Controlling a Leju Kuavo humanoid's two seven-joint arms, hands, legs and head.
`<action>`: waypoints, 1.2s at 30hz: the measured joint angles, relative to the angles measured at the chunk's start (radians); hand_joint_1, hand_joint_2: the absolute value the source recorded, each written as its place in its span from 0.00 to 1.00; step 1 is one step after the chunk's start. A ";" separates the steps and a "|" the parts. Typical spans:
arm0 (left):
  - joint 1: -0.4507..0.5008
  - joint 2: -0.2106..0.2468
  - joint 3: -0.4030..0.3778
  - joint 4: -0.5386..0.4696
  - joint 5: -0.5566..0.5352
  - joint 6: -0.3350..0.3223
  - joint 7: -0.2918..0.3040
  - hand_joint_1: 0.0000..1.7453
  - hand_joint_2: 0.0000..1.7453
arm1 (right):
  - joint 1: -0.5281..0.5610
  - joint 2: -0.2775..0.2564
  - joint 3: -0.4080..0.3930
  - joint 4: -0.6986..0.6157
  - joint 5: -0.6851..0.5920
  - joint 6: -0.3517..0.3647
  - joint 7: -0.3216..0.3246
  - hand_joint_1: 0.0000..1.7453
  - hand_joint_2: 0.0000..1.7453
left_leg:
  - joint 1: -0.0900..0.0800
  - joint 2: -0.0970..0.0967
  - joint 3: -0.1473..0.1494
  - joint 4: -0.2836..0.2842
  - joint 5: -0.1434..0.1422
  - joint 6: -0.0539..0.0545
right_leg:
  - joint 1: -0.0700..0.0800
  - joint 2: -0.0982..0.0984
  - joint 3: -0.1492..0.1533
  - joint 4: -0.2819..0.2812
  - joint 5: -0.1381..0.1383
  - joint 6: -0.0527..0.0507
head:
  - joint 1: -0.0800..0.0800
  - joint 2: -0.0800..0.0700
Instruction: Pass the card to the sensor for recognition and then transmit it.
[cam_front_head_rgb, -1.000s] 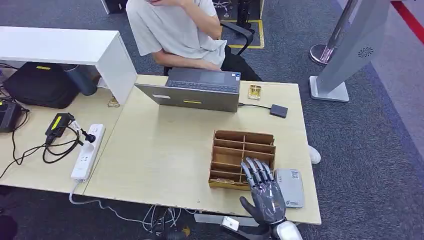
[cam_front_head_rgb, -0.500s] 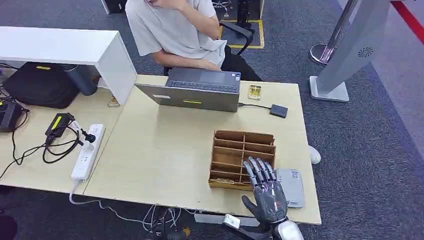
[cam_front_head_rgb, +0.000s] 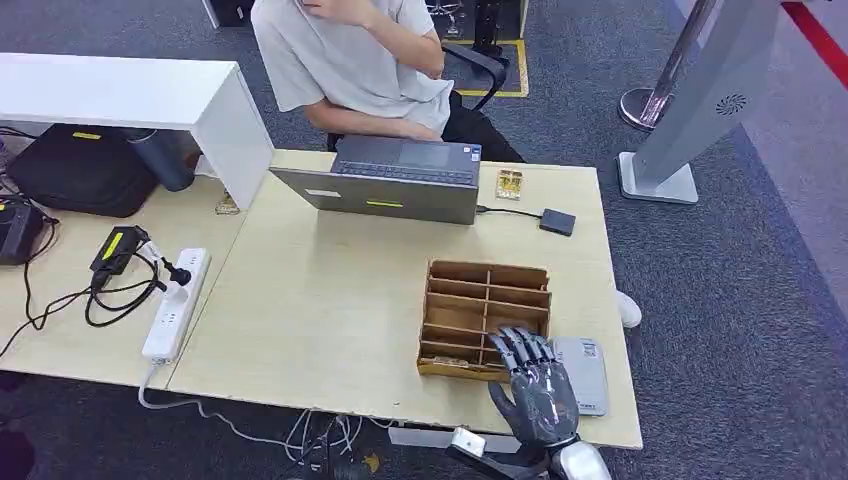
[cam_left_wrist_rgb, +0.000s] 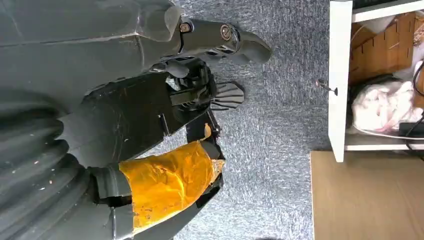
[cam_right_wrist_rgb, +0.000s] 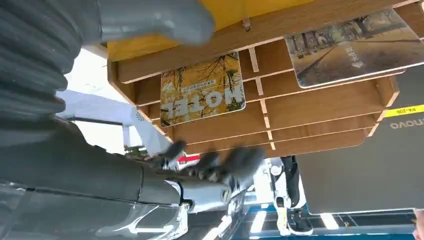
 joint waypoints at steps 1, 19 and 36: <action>0.000 0.000 0.000 0.000 0.000 0.000 0.000 0.00 1.00 | -0.001 -0.001 0.000 0.003 -0.007 0.000 -0.001 1.00 1.00 | 0.000 0.000 0.000 0.000 0.000 0.000 | 0.000 0.000 0.000 0.000 0.000 0.000 | 0.000 0.000; 0.011 0.000 0.035 0.000 0.016 -0.020 -0.030 0.00 1.00 | -0.004 -0.024 -0.071 0.019 -0.101 -0.006 -0.101 0.77 1.00 | 0.000 0.000 0.000 0.000 0.000 0.000 | 0.000 0.000 0.000 0.000 0.000 0.000 | 0.000 0.000; 0.012 0.002 0.060 0.000 0.013 -0.011 -0.024 0.00 1.00 | -0.017 -0.024 -0.075 0.026 -0.132 -0.006 -0.148 0.77 1.00 | 0.000 0.000 0.000 0.000 0.000 0.000 | 0.000 0.000 0.000 0.000 0.000 0.000 | 0.000 0.000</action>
